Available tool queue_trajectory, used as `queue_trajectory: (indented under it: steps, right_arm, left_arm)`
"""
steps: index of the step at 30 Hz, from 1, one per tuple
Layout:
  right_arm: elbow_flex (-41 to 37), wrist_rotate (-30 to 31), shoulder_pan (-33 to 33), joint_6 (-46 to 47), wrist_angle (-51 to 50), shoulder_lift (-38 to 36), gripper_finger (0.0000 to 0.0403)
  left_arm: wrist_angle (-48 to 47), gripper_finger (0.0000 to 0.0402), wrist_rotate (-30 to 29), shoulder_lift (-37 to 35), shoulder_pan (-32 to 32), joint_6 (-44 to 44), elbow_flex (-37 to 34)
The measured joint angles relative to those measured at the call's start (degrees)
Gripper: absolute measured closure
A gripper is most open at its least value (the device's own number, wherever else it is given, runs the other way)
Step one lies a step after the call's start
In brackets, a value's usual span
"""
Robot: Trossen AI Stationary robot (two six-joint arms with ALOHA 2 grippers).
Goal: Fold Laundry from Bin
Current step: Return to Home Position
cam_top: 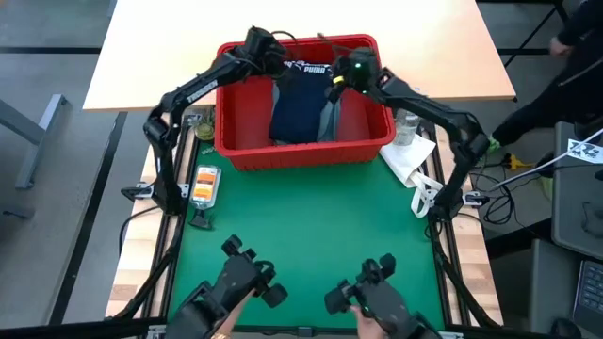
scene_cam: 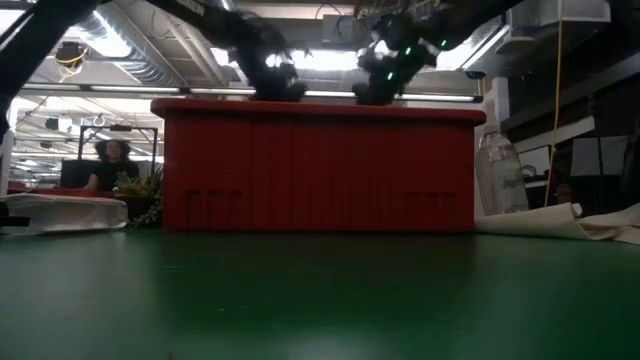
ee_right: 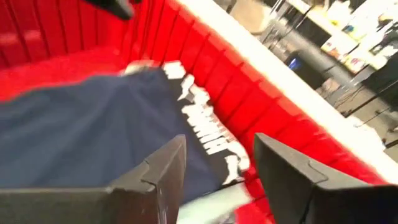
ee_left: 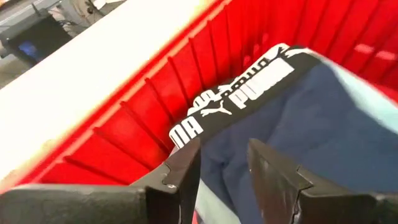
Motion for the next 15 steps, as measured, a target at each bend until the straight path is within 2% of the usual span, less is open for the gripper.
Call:
queue_trajectory:
  steps: [7,12,15]
  right_arm:
    - [0.0,-1.1,0.2,-0.2,-2.8,-9.4,0.0214]
    - [0.0,-5.2,0.2,0.0,-7.6,-14.1,0.0214]
    - [0.0,-7.9,0.2,-0.1,-11.8,-18.4,0.0228]
  left_arm:
    - [-11.7,0.0274,2.6,-7.3,0.0,3.2,2.7]
    - [-25.8,0.0275,7.0,-12.3,-0.1,8.2,2.7]
    - [-31.5,0.0284,8.3,-15.5,-0.3,8.9,2.7]
